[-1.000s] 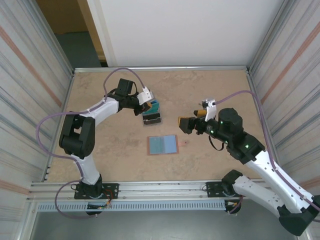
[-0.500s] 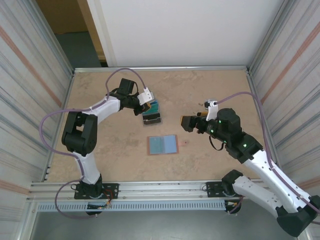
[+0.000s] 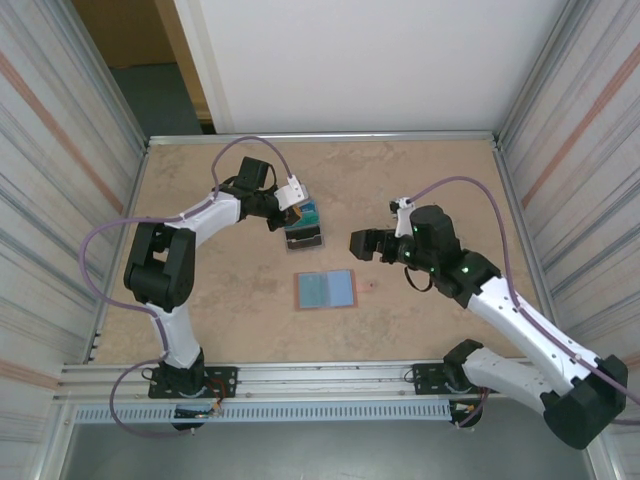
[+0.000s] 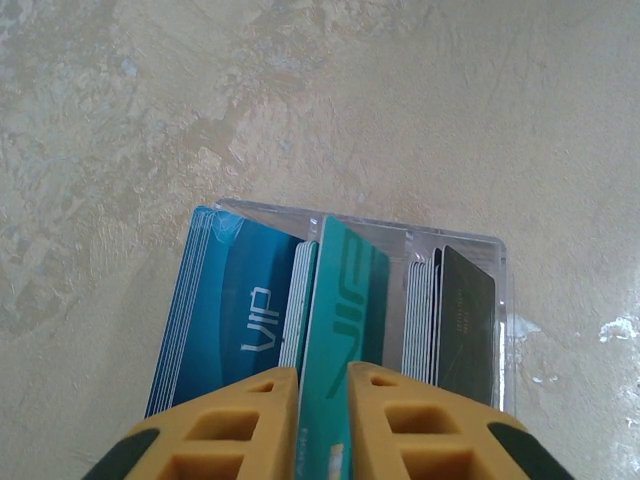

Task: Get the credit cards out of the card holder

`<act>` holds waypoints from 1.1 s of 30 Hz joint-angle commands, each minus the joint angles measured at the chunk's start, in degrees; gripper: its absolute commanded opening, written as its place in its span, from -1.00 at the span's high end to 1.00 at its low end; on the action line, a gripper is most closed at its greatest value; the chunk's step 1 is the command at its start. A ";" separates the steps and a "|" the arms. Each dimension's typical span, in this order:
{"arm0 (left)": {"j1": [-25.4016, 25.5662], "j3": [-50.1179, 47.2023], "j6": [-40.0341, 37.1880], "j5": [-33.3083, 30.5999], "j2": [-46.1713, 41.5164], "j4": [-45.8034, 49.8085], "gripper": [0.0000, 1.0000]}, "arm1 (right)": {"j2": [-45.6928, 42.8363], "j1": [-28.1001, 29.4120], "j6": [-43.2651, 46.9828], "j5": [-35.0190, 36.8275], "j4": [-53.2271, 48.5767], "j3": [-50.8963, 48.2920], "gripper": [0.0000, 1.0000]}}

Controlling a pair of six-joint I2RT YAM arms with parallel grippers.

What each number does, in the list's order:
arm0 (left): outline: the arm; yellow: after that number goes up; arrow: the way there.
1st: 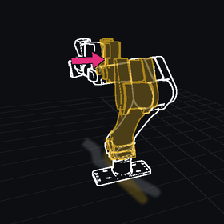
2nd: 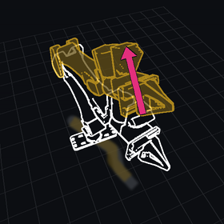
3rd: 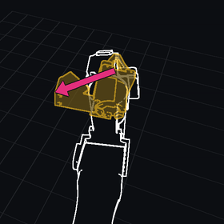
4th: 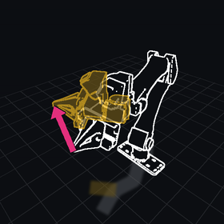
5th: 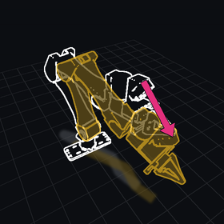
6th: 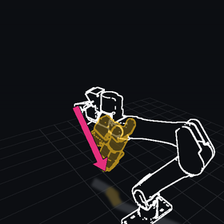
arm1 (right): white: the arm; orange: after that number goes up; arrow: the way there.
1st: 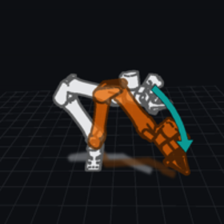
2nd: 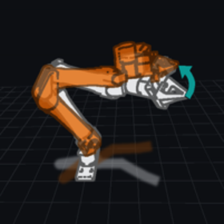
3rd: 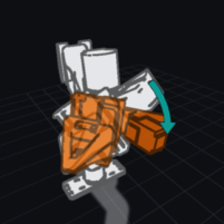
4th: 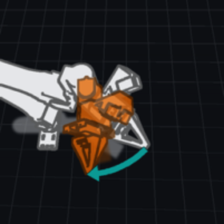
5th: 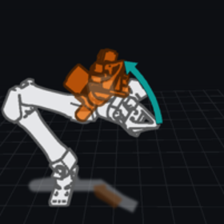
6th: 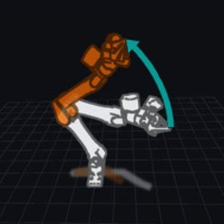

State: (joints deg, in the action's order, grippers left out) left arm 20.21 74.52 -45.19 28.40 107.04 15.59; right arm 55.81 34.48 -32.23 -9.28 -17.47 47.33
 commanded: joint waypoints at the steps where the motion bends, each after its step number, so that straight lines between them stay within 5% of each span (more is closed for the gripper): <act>1: -0.45 1.28 0.43 0.34 -2.02 0.54 0.56 | 2.88 0.30 -1.59 -1.56 -0.22 2.17 -0.97; 7: -0.47 -2.03 3.45 0.91 -7.60 -2.36 0.42 | 8.25 2.67 -0.38 1.24 -4.07 4.87 -0.97; 16: -0.45 -15.58 13.42 -4.64 -22.72 -13.32 0.00 | 24.94 16.13 2.85 19.70 -16.67 16.83 -0.97; 23: -0.52 -30.38 23.29 -21.61 -35.86 -24.48 -0.56 | 37.67 24.17 0.87 30.17 -22.25 24.44 -0.97; 28: -0.86 -37.23 29.51 -35.48 -41.62 -28.48 -0.96 | 41.19 24.94 -0.43 23.00 -18.38 23.18 -0.97; 33: -4.71 -41.58 43.88 -44.89 -47.78 -28.28 -0.97 | 43.91 25.10 -2.04 18.87 -16.46 22.75 -0.85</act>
State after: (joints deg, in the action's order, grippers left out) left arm 17.67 34.79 -12.51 -7.27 63.00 -10.00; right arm 98.00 59.46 -32.08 11.92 -34.57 70.22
